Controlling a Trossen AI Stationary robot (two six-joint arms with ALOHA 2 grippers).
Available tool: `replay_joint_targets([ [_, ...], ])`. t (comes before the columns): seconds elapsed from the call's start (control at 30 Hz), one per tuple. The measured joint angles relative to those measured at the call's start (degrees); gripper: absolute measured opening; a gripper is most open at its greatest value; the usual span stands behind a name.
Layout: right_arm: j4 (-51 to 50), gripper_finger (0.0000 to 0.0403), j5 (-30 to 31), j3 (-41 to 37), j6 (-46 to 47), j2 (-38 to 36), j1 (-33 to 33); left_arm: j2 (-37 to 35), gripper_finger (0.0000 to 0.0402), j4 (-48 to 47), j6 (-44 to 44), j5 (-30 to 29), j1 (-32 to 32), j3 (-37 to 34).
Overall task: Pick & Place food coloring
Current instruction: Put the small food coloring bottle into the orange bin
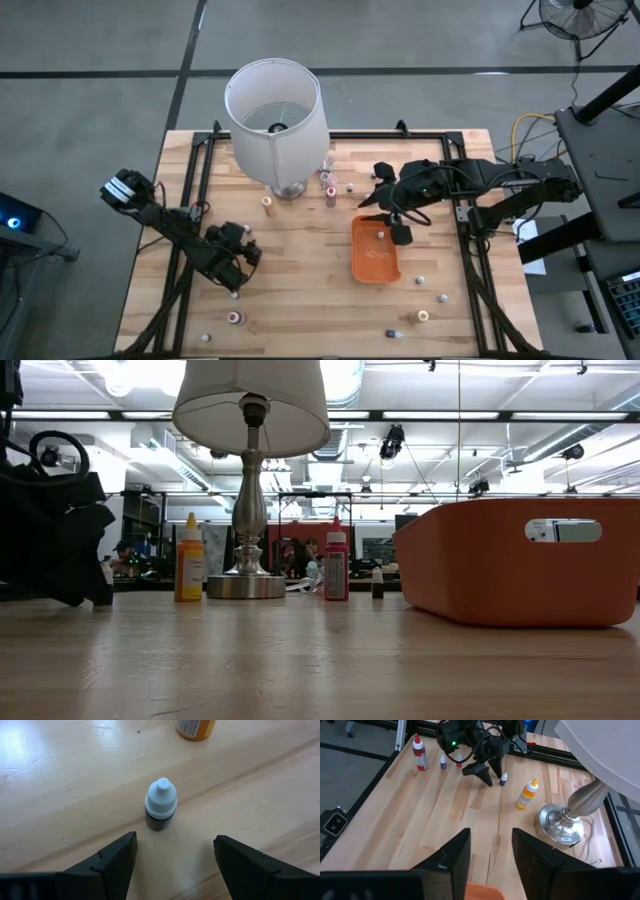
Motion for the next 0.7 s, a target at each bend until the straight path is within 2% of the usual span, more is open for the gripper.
replay_joint_targets([
  [0.7,0.3,0.0142,0.0,0.0,-0.6,-0.02,0.0,0.11,0.0245,-3.81,-3.88,-0.33,3.43,-0.11],
])
